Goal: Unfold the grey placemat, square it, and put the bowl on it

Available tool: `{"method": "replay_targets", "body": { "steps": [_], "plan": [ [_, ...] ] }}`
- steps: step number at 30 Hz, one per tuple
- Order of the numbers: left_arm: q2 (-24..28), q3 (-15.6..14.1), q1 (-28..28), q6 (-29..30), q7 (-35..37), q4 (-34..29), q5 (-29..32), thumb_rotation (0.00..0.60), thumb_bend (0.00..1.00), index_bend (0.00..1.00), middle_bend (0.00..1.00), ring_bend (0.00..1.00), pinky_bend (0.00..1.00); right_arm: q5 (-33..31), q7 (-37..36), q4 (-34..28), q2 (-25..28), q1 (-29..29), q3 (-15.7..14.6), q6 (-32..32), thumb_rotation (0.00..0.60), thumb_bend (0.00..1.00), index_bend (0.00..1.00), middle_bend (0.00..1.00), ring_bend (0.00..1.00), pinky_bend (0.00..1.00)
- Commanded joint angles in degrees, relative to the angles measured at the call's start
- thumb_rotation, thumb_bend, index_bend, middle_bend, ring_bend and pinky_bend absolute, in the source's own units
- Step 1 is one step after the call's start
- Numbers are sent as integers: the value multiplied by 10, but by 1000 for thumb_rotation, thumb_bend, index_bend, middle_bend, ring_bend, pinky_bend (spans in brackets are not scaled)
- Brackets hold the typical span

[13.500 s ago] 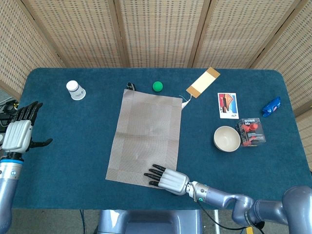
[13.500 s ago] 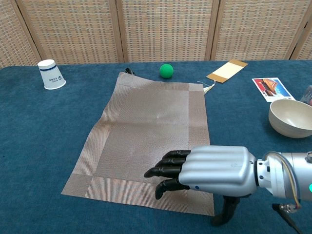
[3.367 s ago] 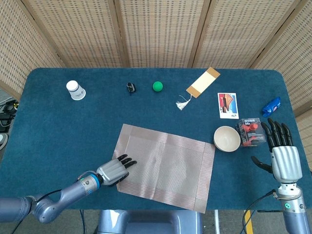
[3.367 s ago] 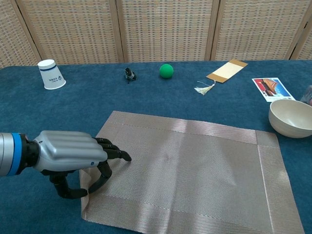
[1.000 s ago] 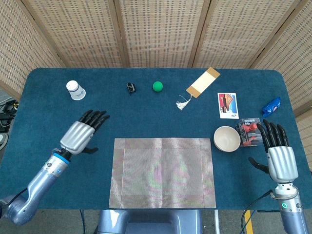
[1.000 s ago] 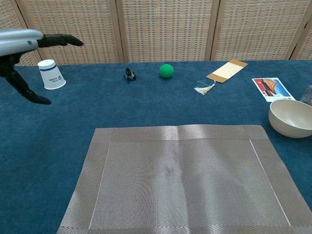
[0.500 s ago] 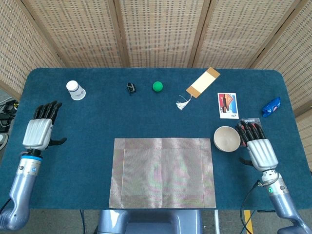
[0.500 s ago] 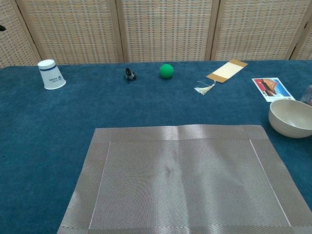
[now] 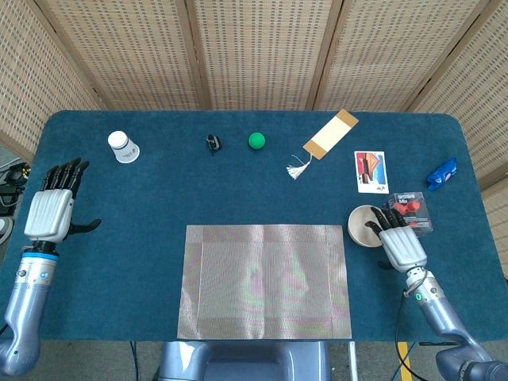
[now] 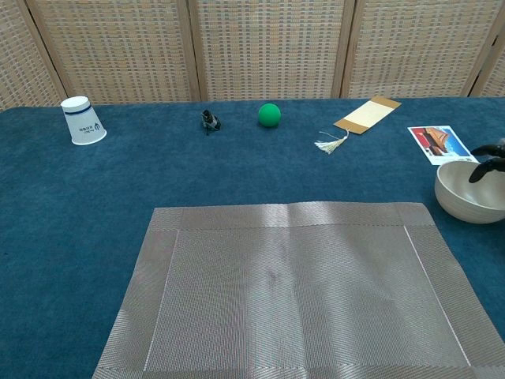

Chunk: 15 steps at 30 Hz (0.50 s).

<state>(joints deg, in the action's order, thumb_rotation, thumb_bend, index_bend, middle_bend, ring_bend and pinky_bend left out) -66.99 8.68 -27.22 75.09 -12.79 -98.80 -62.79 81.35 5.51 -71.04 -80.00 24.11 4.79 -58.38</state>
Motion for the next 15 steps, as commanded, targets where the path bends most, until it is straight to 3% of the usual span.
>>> {"method": "replay_targets", "body": {
  "steps": [1,3,10,15],
  "plan": [
    [3,4,3,-4,6,1,-1,600,0,0,0,0,0,-4,-1,15,-15,7,0,8,600,1,319,0,0,0],
    [4,6,5,-6,11,2,-2,600,0,0,0,0,0,-5,-5,26,-25,10,0,8,600,31,373,0,0,0],
    [7,11,9,-12,22,3,-7,600,0,0,0,0,0,7,-32,76,-64,17,4,-15,600,361,613,0,0,0],
    [9,15,12,-16,29,4,-10,600,0,0,0,0,0,41,-70,125,-94,20,2,-61,600,403,675,0,0,0]
  ]
}}
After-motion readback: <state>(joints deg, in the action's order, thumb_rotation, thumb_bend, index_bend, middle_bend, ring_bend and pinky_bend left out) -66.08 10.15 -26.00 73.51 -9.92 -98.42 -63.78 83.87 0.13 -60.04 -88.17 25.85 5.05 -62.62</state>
